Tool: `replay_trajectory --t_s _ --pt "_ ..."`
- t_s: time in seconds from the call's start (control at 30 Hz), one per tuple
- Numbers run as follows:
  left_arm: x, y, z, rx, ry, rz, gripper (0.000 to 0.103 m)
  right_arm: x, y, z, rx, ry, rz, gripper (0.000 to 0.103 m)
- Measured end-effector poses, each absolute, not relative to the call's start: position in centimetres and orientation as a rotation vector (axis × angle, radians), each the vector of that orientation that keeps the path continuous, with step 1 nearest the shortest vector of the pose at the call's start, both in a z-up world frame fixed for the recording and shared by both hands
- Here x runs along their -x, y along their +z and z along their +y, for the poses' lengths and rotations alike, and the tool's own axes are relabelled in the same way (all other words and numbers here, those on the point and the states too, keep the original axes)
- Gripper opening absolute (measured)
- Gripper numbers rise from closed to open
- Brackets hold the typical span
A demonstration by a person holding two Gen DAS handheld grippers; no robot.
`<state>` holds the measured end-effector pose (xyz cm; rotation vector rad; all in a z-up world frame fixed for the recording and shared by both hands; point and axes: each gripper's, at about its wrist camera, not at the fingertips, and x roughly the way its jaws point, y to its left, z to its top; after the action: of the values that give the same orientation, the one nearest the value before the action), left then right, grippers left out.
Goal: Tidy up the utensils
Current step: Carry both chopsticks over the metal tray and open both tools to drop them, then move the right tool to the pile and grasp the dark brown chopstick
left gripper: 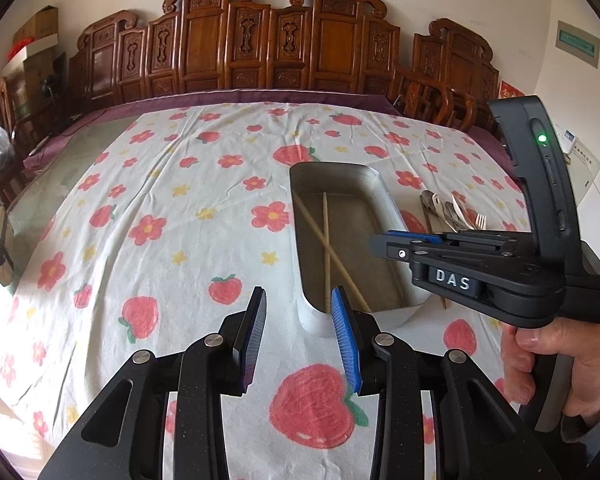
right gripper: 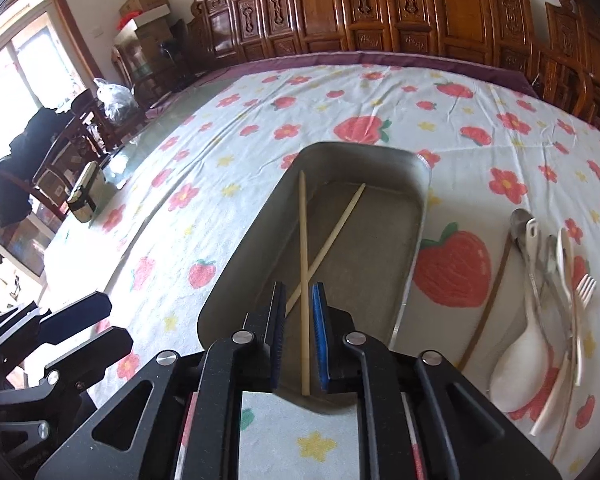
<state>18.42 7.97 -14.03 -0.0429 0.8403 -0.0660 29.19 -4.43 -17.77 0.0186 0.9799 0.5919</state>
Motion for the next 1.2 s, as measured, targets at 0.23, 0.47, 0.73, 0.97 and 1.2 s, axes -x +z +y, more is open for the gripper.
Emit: replay_trajectory --t_s 0.23,0.47,0.73,0.97,1.2 --pt "-17.6 -13.2 5.6 0.023 -0.106 0.816 0.048 -25.9 -15.8 -10.3 0.01 0.577 0.904 0.015" --pt "-17.2 -12.9 1.5 -0.011 -0.184 0.804 0.062 -23.2 -16.9 -18.7 0.032 0.482 0.892 0.015" --pt "-16.9 -13.8 -2.9 -0.04 -0.232 0.822 0.074 -23.6 -19.9 -24.8 0.029 0.37 0.928 0.018" --pt "-16.3 -15.4 -5.1 -0.059 -0.246 0.858 0.078 -24.8 -23.5 -26.5 0.04 0.342 1.002 0.025" --pt "-15.6 -16.9 -6.0 -0.07 -0.248 0.896 0.078 -25.8 -25.1 -27.0 -0.024 0.359 1.035 0.025"
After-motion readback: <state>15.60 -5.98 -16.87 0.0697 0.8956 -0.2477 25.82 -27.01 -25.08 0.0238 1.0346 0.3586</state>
